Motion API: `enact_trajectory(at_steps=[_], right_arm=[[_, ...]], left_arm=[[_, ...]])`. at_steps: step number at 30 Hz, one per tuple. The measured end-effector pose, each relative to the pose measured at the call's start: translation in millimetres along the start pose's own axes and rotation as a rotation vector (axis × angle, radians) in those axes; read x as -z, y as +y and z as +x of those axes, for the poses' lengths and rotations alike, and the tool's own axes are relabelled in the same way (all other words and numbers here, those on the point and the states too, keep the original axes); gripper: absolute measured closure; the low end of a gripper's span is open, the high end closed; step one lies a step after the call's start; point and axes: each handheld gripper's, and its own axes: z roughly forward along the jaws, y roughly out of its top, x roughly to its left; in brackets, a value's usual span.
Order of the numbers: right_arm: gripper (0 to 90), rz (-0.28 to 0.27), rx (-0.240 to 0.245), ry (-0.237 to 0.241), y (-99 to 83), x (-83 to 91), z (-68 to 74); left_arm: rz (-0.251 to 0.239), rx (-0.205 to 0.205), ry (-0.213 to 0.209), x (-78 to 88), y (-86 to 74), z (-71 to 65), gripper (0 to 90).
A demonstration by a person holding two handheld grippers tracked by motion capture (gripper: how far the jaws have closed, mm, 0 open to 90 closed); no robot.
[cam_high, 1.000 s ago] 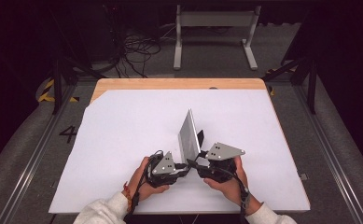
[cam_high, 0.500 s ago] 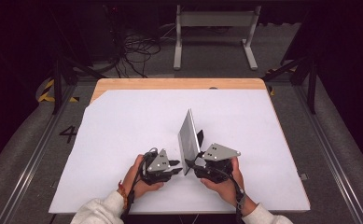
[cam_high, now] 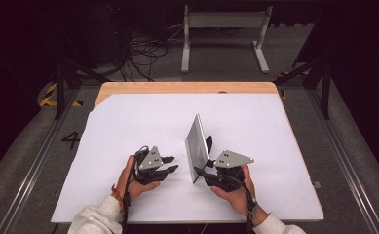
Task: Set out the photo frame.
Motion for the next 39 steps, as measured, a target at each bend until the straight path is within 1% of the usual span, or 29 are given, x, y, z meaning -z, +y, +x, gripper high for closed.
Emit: enact_trajectory(at_steps=[5, 7, 8, 11, 14, 15, 18, 20, 21, 22, 23, 24, 26, 28, 30, 33, 34, 36, 38, 39], right_arm=[[63.6, 0.001, -0.007, 0.021, -1.8, 3.3, -4.5], [64.4, 0.001, -0.006, 0.038, -3.2, 5.4, -7.5], [64.5, 0.001, -0.002, 0.044, -3.5, 6.1, -8.6], [65.1, 0.004, -0.007, 0.051, -4.0, 7.7, -10.2], [66.0, 0.013, 0.004, 0.060, -3.9, 10.1, -12.6], [66.5, 0.024, 0.016, 0.062, -3.5, 11.9, -14.0], [67.4, 0.023, 0.015, 0.067, -4.6, 14.3, -15.6], [67.9, 0.024, 0.013, 0.066, -5.7, 16.4, -16.7], [66.3, 0.021, 0.013, 0.059, -6.8, 17.7, -16.6], [66.3, 0.021, 0.013, 0.059, -6.8, 17.7, -16.6], [63.5, 0.017, 0.004, 0.049, -7.9, 17.2, -16.2], [63.5, 0.017, 0.004, 0.049, -7.9, 17.2, -16.2], [59.0, 0.024, -0.015, 0.028, -9.7, 14.4, -14.7], [56.4, 0.031, -0.023, 0.017, -11.8, 11.2, -12.8], [56.0, 0.034, -0.025, 0.011, -12.8, 8.4, -10.6], [59.3, 0.033, -0.027, 0.000, -12.9, 4.6, -8.0], [62.6, 0.035, -0.024, 0.003, -12.9, 3.3, -7.6], [66.4, 0.041, -0.016, 0.001, -13.6, 2.0, -7.6], [67.4, 0.043, -0.027, 0.025, -14.3, 3.2, -10.8], [67.9, 0.047, -0.026, 0.029, -14.3, 4.0, -11.7]], left_arm=[[-0.007, 0.005, 0.006, 3.3, 0.4, 2.3, 66.0], [-0.008, 0.008, 0.006, 3.5, 0.4, 3.2, 65.4], [-0.007, 0.003, 0.008, 3.7, 0.5, 3.9, 64.9], [-0.005, 0.008, 0.011, 3.5, 0.4, 4.9, 63.6], [-0.004, 0.007, 0.010, 3.2, 0.8, 6.6, 62.8], [-0.005, 0.009, 0.007, 2.7, 0.7, 7.5, 60.4], [0.002, 0.016, 0.005, 1.0, 0.6, 9.6, 58.5], [0.004, 0.015, 0.007, 0.4, 1.1, 9.7, 57.0], [0.004, 0.015, 0.011, 0.4, 1.6, 9.7, 54.8], [0.002, 0.015, 0.010, 0.5, 2.0, 9.9, 54.8], [0.003, 0.019, 0.018, 0.8, 2.7, 9.9, 52.6], [0.003, 0.019, 0.018, 0.8, 2.7, 9.9, 51.5], [0.000, 0.017, 0.021, 1.0, 3.1, 10.7, 50.5], [-0.001, 0.021, 0.025, 0.8, 3.5, 10.3, 49.3], [0.000, 0.020, 0.023, 0.7, 4.2, 10.0, 48.1], [0.002, 0.026, 0.032, 0.2, 4.2, 10.2, 44.4], [0.006, 0.026, 0.036, 0.3, 4.2, 10.6, 42.9], [0.004, 0.030, 0.043, 0.2, 3.7, 11.7, 41.4], [0.005, 0.036, 0.048, 0.5, 3.4, 13.4, 39.3], [0.006, 0.043, 0.053, 0.1, 3.1, 14.0, 38.1]])
